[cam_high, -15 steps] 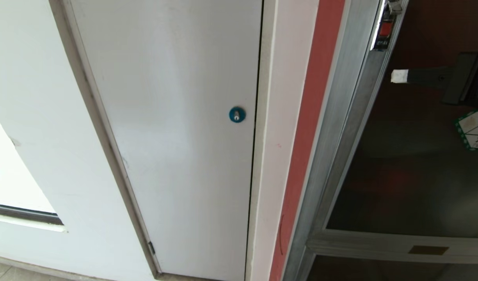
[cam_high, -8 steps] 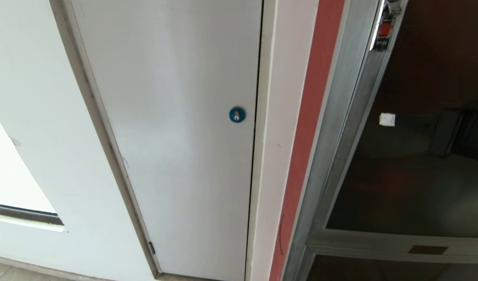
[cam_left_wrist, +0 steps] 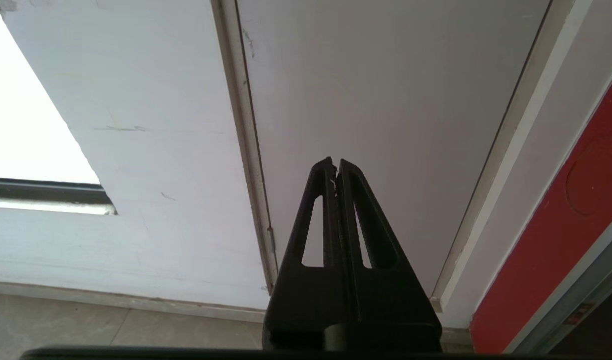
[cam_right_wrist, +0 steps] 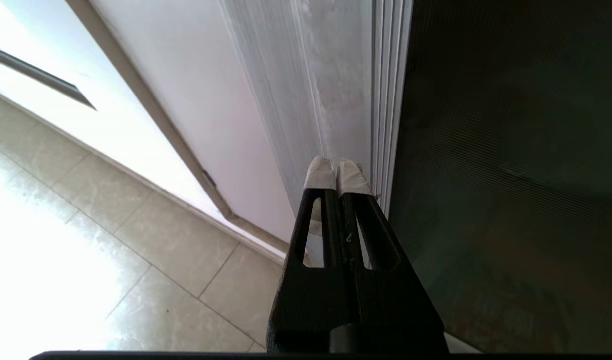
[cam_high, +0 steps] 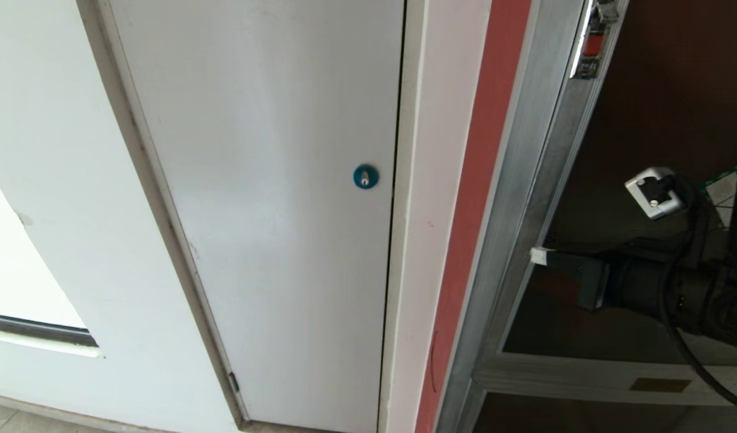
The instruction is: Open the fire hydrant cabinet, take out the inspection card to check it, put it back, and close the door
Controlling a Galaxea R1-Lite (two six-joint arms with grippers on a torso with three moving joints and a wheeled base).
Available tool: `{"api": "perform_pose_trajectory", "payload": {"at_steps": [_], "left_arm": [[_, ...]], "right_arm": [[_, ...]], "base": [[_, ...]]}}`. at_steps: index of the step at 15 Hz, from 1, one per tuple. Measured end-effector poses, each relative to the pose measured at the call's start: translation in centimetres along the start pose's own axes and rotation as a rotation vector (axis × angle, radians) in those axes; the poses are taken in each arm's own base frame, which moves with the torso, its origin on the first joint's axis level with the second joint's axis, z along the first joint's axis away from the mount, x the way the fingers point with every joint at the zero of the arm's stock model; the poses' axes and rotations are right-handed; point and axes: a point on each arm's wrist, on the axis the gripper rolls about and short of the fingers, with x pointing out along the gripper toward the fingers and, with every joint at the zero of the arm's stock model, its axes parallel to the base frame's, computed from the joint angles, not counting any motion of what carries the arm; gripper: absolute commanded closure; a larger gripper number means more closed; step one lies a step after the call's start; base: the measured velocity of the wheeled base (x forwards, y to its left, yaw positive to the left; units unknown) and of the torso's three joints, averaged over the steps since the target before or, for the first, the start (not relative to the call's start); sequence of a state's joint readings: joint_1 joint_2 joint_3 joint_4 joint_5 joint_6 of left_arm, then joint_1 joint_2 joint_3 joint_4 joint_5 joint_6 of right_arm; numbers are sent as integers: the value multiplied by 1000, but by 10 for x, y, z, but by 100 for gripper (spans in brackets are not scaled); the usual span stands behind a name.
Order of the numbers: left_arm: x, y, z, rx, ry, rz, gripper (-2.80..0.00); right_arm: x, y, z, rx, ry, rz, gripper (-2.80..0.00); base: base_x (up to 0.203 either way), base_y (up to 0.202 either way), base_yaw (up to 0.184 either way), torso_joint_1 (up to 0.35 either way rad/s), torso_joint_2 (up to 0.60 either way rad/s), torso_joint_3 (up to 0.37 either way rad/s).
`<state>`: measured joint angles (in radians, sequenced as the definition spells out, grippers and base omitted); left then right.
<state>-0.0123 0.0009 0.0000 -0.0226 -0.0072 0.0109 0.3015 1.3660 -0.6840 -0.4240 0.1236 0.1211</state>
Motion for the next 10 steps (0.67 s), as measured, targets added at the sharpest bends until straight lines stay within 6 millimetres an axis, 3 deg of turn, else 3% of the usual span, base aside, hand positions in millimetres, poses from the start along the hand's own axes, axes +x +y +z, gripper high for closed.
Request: {"api": "perform_pose_trajectory", "payload": {"at_steps": [4, 10], "left_arm": [[0, 0, 0, 0, 0, 0, 0], [0, 0, 0, 0, 0, 1, 0]], "right_arm": [[21, -6, -8, 1, -14, -37, 0], [29, -18, -2, 6, -31, -79, 0]], "base": [[0, 0, 0, 0, 0, 0], [0, 0, 0, 0, 0, 0]]}}
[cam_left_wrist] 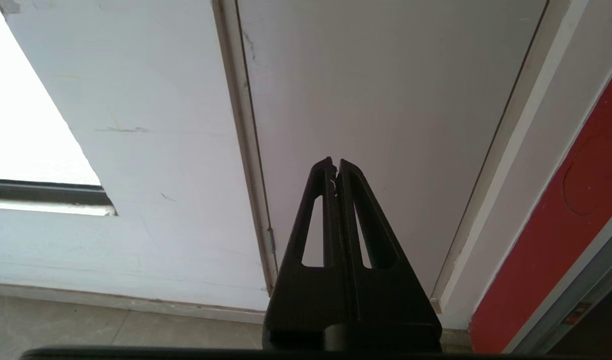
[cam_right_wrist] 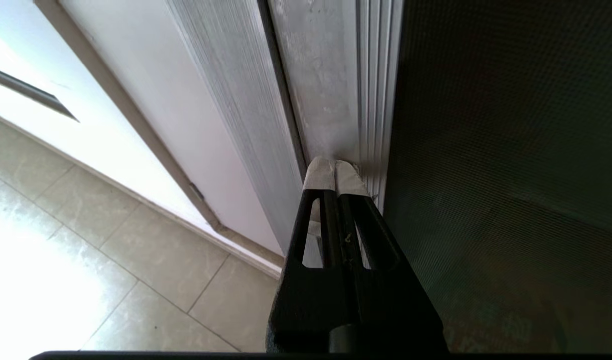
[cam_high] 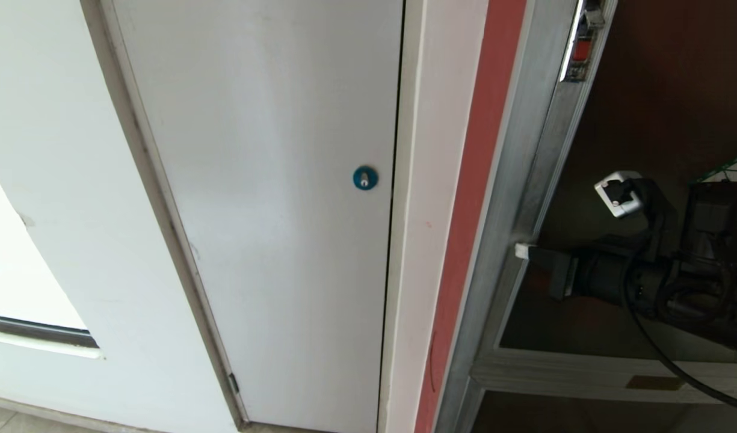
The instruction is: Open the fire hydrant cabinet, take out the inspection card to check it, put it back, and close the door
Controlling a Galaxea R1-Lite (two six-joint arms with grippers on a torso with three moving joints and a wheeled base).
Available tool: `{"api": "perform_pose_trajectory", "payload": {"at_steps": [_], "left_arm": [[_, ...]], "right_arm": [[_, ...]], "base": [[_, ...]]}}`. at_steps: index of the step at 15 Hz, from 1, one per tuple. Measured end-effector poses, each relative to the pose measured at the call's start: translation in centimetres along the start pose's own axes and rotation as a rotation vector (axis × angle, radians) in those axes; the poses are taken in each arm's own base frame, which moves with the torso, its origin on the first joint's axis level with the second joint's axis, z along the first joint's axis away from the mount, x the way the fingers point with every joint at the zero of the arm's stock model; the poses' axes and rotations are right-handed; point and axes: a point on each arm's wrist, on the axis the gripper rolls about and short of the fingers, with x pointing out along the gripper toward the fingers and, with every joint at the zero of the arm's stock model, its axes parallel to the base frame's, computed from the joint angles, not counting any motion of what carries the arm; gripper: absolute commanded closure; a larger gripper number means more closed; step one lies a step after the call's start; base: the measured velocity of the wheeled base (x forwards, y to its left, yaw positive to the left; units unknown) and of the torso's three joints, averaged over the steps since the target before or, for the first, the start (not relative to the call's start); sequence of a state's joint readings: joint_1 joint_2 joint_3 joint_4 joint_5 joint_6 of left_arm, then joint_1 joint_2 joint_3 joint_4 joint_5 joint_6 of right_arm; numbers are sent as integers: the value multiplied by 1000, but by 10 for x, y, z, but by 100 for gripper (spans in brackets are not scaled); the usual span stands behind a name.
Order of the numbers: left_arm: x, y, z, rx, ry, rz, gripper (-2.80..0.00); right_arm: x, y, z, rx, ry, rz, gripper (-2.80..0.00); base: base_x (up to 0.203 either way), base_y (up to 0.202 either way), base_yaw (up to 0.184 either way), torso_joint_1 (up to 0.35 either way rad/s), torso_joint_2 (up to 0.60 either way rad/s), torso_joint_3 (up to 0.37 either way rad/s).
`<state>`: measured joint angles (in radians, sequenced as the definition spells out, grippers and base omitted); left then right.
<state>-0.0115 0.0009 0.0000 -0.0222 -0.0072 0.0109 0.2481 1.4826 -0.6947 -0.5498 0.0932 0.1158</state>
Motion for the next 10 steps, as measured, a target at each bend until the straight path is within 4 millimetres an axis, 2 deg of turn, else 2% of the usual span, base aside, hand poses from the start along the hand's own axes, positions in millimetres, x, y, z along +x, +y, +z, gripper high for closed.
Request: {"api": "perform_pose_trajectory", "payload": {"at_steps": [6, 10], "left_arm": [[0, 0, 0, 0, -1, 0, 0], [0, 0, 0, 0, 0, -1, 0]], "right_arm": [[7, -2, 5, -1, -11, -25, 0], [-1, -1, 7, -2, -32, -22, 0]], "base": [[0, 0, 0, 0, 0, 0], [0, 0, 0, 0, 0, 0]]}}
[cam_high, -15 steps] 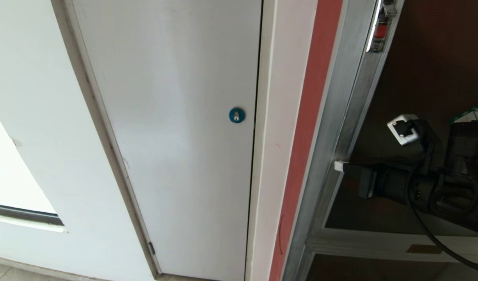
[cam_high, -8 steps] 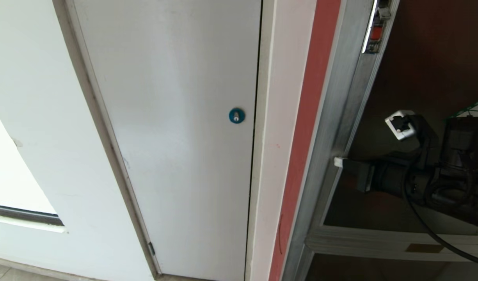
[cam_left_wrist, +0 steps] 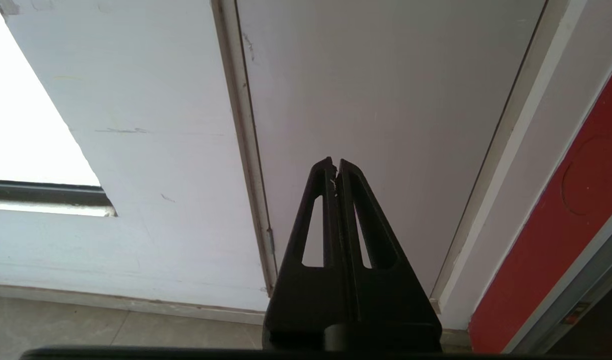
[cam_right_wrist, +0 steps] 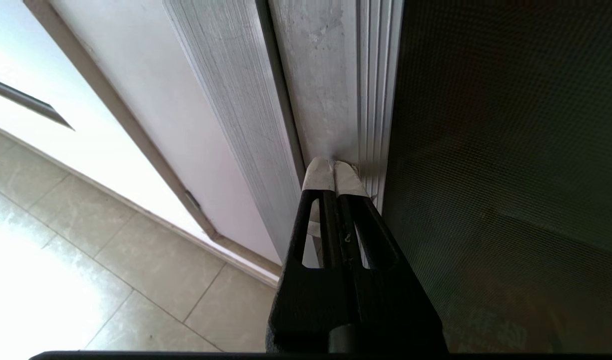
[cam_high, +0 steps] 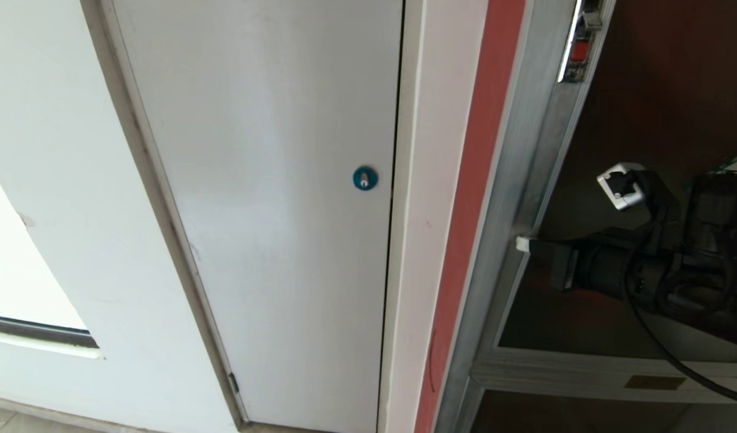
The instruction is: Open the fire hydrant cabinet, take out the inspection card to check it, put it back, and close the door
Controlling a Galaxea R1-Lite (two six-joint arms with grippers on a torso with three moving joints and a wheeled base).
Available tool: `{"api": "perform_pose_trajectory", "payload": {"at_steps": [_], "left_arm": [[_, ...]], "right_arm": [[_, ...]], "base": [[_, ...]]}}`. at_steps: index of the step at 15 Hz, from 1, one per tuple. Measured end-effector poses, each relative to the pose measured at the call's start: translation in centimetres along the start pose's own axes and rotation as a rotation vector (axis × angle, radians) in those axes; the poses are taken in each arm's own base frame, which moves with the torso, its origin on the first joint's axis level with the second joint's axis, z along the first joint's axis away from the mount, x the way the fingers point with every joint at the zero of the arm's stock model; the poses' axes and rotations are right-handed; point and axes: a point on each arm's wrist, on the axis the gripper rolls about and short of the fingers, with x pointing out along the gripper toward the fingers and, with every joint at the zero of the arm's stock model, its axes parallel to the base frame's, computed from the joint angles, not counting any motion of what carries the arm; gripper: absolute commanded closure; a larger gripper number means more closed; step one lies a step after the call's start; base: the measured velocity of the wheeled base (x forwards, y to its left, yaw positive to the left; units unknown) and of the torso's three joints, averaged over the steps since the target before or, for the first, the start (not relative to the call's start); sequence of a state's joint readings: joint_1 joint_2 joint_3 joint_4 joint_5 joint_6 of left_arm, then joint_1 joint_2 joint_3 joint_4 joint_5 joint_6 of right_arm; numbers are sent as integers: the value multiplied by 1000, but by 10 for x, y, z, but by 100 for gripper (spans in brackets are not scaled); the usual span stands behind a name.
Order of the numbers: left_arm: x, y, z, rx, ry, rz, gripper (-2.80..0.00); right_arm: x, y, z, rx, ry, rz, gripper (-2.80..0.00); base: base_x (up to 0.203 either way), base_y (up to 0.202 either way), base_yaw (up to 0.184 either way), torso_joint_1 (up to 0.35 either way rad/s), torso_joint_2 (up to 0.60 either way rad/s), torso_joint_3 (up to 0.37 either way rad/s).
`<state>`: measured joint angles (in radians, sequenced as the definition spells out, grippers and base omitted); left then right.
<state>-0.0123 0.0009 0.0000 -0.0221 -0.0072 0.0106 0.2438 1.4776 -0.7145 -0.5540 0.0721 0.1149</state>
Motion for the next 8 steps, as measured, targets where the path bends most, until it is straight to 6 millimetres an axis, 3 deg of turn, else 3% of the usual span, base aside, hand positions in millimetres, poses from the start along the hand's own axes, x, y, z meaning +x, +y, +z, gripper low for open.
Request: {"api": "perform_pose_trajectory", "payload": {"at_steps": [8], "left_arm": [[0, 0, 0, 0, 0, 1, 0]], "right_arm": [[-55, 21, 10, 21, -108, 128, 0]], "base": [[0, 0, 0, 0, 0, 0]]}}
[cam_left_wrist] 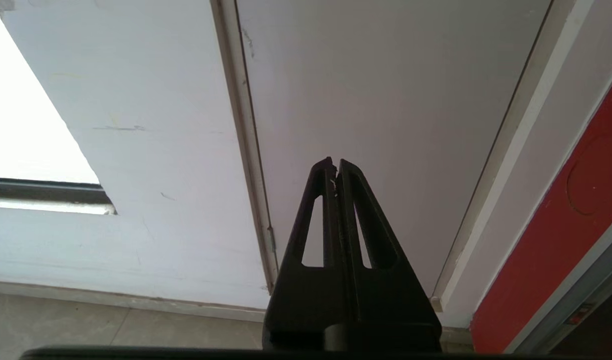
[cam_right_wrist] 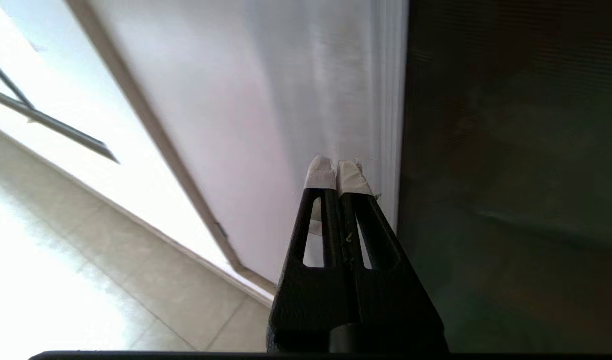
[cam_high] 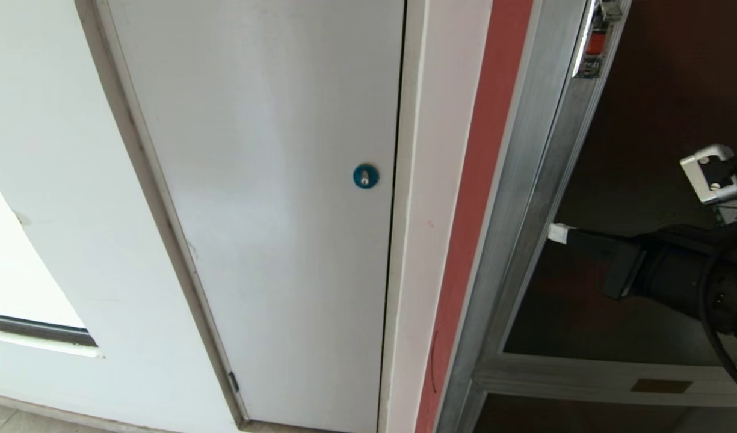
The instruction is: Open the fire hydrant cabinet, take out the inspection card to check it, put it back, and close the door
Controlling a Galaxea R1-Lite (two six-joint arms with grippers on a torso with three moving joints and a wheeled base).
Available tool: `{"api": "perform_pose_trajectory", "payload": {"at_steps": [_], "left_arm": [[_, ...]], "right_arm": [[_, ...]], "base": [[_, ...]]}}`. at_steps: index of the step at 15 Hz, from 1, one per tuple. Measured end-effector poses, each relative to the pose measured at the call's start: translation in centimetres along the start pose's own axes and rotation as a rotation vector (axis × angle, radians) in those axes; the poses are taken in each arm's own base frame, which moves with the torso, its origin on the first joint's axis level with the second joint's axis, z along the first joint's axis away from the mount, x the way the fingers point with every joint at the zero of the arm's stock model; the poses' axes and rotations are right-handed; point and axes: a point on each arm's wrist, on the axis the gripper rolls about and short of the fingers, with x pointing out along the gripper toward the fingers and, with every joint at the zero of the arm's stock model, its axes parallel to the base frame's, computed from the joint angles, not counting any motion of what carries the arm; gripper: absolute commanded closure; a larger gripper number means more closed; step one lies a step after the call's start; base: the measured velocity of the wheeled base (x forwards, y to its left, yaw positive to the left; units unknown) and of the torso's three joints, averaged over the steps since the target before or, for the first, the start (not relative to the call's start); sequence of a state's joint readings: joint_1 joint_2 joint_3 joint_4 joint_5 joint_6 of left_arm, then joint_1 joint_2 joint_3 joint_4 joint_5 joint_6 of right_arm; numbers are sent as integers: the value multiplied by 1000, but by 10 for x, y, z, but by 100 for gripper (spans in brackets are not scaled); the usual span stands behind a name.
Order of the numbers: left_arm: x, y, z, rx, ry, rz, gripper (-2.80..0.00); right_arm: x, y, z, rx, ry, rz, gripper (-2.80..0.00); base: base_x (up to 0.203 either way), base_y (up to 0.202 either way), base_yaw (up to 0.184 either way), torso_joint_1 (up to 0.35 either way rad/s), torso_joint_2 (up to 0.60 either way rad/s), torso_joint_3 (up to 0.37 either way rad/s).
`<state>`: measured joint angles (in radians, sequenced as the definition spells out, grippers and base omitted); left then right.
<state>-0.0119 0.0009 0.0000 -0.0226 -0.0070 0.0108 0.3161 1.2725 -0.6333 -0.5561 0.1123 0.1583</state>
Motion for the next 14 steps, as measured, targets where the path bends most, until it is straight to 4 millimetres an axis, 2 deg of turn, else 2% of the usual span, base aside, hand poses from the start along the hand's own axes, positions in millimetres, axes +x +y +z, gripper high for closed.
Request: {"api": "perform_pose_trajectory", "payload": {"at_steps": [2, 7, 10, 14], "left_arm": [[0, 0, 0, 0, 0, -1, 0], [0, 0, 0, 0, 0, -1, 0], [0, 0, 0, 0, 0, -1, 0], [0, 0, 0, 0, 0, 0, 0]], "right_arm": [[-11, 6, 6, 17, -27, 27, 0], [-21, 14, 43, 13, -139, 57, 0], [-27, 20, 76, 41, -167, 76, 0], [-38, 27, 108, 41, -175, 108, 0]], "base": [[0, 0, 0, 0, 0, 0], [0, 0, 0, 0, 0, 0], [0, 0, 0, 0, 0, 0], [0, 0, 0, 0, 0, 0]]}}
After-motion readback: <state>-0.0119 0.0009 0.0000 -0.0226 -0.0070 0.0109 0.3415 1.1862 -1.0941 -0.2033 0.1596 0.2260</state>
